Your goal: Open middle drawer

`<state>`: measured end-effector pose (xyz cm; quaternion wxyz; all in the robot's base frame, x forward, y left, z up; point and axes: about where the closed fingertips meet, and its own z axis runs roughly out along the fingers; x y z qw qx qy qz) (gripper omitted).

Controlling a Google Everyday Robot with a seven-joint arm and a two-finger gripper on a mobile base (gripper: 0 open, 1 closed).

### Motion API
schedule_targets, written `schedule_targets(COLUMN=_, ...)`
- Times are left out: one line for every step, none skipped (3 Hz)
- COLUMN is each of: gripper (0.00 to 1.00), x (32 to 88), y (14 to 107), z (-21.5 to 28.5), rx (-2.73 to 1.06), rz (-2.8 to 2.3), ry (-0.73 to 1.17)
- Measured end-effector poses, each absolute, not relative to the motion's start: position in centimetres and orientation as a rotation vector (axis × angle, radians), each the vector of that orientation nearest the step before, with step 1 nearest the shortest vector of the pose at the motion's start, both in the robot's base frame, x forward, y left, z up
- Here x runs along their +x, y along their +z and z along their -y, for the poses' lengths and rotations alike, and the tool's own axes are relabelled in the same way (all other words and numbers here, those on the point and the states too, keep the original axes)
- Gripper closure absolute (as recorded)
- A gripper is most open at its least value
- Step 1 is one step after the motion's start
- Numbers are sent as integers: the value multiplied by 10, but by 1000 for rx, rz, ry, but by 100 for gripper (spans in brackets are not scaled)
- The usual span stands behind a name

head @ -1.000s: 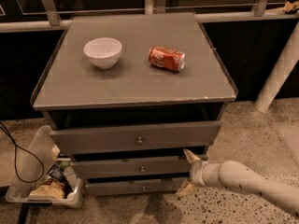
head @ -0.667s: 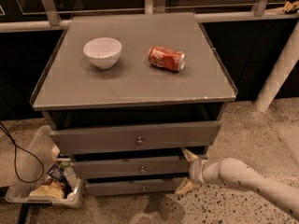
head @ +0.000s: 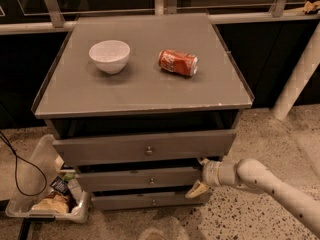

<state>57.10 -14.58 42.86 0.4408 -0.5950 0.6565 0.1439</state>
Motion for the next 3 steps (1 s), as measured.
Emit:
schedule_targets(gripper=0, x=573, y=422, z=142, rx=-1490, rz=-1629, ry=376)
schedule_targets(gripper=0, x=572, y=412, z=139, rx=-1499, rz=-1635, ry=399)
schedule_targets(gripper=0, x=568, y=405, z=138, rx=-1513, rz=-1650, ry=415)
